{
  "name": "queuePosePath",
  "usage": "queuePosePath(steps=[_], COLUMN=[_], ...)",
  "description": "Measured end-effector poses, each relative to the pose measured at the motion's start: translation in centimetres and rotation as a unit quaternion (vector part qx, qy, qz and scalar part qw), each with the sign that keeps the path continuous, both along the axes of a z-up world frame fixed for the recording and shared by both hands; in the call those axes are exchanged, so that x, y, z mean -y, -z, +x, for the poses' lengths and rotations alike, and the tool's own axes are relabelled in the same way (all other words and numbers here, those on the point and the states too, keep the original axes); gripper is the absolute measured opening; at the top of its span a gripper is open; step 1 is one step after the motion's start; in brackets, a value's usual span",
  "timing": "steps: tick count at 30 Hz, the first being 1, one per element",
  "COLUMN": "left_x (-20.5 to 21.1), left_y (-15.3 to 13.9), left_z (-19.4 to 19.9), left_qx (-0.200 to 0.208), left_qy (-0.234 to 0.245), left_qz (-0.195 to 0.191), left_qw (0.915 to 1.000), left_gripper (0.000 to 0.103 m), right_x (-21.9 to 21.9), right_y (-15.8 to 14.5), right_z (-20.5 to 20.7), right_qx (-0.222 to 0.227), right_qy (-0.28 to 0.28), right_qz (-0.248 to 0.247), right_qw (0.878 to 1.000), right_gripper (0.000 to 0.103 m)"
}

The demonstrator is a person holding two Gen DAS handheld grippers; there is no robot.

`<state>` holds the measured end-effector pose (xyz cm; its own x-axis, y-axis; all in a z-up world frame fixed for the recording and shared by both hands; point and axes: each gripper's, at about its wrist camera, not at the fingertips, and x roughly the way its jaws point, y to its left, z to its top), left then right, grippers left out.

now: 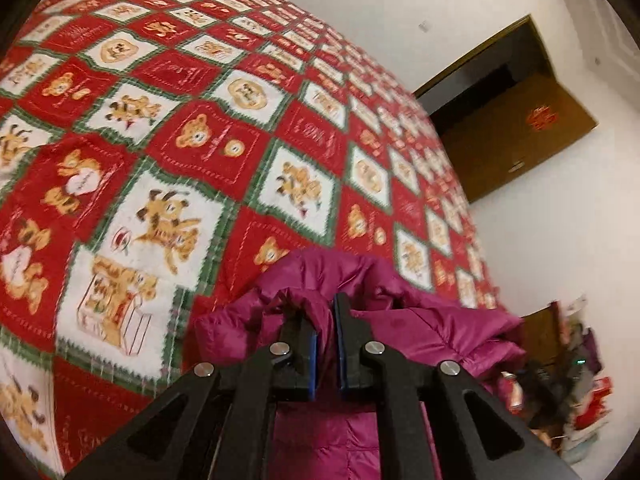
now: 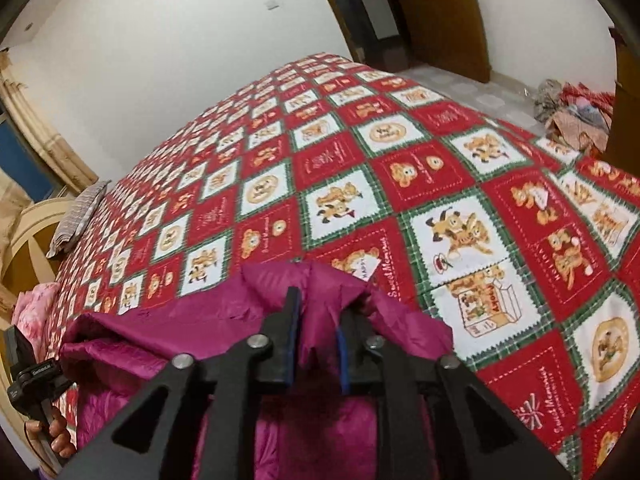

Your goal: Fold large clothes

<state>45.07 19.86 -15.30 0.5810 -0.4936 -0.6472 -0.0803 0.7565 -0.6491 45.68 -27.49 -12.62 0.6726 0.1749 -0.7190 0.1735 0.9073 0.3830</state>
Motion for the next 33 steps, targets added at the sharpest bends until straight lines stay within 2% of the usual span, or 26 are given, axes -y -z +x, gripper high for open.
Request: queuePosePath(steps=[5, 6, 8, 9, 11, 13, 14, 16, 18, 20, 21, 24, 26, 27, 30, 33], left_x=[-1.9, -2.1, -2.9, -3.4, -4.6, -6.2, -6.7, -6.3, -3.6, 0.5, 2.7, 8.5, 10.6, 12.1, 13.1, 13.3], left_y=[0.0, 0.1, 0.4, 0.4, 0.1, -0.8, -1.4, -3.0, -4.6, -6.3, -6.6, -6.0, -5.0, -4.3, -2.8, -1.3], left_z=[0.7, 0.8, 0.9, 0.8, 0.4, -0.4, -0.7, -0.9, -0.6, -0.4, -0.6, 0.5, 1.6, 2.3, 3.3, 4.2], left_qx=[-0.006, -0.008, -0.009, -0.007, 0.001, 0.009, 0.007, 0.003, 0.015, 0.039, 0.053, 0.062, 0.055, 0.048, 0.04, 0.036], left_qy=[-0.004, -0.006, -0.01, -0.021, -0.054, -0.094, -0.11, -0.112, -0.083, -0.049, -0.03, 0.02, 0.028, 0.026, 0.012, 0.0], left_qz=[-0.059, -0.069, -0.111, -0.122, -0.128, -0.117, -0.099, -0.029, 0.073, 0.159, 0.184, 0.214, 0.237, 0.266, 0.311, 0.333], left_qw=[0.9982, 0.9975, 0.9938, 0.9922, 0.9903, 0.9886, 0.989, 0.9933, 0.9938, 0.9852, 0.981, 0.9746, 0.9695, 0.9625, 0.9494, 0.9423], left_gripper=[0.015, 0.018, 0.039, 0.044, 0.06, 0.068, 0.068, 0.068, 0.069, 0.069, 0.069, 0.069, 0.069, 0.069, 0.069, 0.069], right_x=[0.8, 0.7, 0.9, 0.9, 1.1, 2.0, 2.3, 2.9, 2.5, 0.4, -0.8, -5.1, -7.6, -8.2, -9.1, -9.2], right_y=[0.4, 0.4, 0.4, 0.4, 0.2, -0.4, -0.6, -1.7, -3.1, -4.9, -5.5, -6.2, -5.5, -4.9, -2.1, 0.4], right_z=[0.4, 0.5, 0.4, 0.5, 0.3, -0.2, -0.3, -1.0, -1.4, -1.4, -1.3, -1.0, 0.1, 0.5, 2.8, 3.8], right_qx=[0.007, 0.017, 0.022, 0.024, 0.032, 0.044, 0.045, 0.047, 0.051, 0.053, 0.053, 0.062, 0.061, 0.057, 0.032, 0.022], right_qy=[0.006, -0.017, -0.016, -0.016, -0.008, -0.001, 0.002, 0.005, -0.004, -0.041, -0.056, -0.099, -0.122, -0.126, -0.116, -0.112], right_qz=[0.012, 0.019, 0.024, 0.026, 0.025, 0.033, 0.035, 0.019, -0.028, -0.097, -0.12, -0.163, -0.185, -0.186, -0.179, -0.174], right_qw=[1.0, 1.0, 0.999, 0.999, 0.999, 0.998, 0.998, 0.999, 0.998, 0.993, 0.99, 0.98, 0.973, 0.973, 0.977, 0.978], right_gripper=[0.04, 0.042, 0.054, 0.059, 0.083, 0.085, 0.085, 0.085, 0.077, 0.053, 0.049, 0.047, 0.047, 0.047, 0.047, 0.044])
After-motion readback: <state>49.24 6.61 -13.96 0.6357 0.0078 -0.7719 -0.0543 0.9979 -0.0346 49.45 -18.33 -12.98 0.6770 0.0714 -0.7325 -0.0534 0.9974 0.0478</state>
